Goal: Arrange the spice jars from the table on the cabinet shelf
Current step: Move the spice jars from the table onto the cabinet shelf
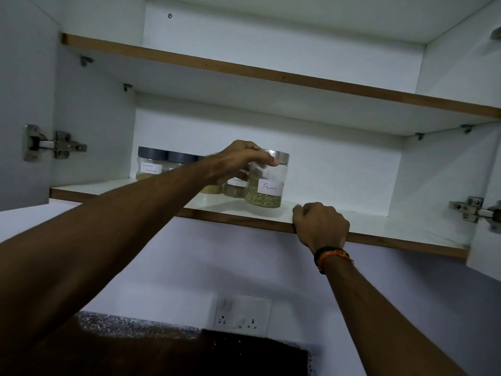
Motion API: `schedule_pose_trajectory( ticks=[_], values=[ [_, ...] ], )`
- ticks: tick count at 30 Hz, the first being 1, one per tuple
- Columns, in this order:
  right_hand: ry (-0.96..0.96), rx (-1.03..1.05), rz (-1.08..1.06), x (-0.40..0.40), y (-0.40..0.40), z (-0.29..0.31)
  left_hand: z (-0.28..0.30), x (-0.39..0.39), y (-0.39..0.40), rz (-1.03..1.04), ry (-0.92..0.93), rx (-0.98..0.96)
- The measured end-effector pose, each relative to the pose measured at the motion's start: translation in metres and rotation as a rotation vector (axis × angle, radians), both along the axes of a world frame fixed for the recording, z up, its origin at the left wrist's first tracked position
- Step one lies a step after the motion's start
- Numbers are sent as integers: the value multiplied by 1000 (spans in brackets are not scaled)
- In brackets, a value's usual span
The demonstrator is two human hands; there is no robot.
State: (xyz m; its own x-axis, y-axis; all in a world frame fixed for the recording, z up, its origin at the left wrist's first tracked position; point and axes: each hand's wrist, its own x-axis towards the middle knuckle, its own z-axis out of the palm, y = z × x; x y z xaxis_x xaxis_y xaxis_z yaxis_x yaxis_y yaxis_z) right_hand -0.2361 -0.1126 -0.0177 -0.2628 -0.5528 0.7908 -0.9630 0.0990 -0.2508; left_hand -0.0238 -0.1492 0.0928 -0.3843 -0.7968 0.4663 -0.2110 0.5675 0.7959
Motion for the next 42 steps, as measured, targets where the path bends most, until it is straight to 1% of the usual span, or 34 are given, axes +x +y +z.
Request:
schedule_pose_trajectory(
  ticks=[5,12,14,18,24,30,42],
  values=[
    [14,-54,-23,1,-3,-3,-8,-16,-35,-35,25,23],
    [7,-96,-19,0,-7,-6,-11,-27,-64,-63,-39,21],
    [9,-117,-15,0,-8,-7,-4,-25,-68,-46,-104,-44],
    [15,-178,-3,-2,-10,-10,13,-21,-71,18,-299,-300],
    [-3,-206,19,-2,-12,-11,23,-26,-85,143,-490,-517],
    [-6,-218,21,-3,-13,-12,20,-33,-107,223,-544,-581],
    [15,-264,13,-4,-17,-14,21,-38,-134,313,-630,-598]
  ],
)
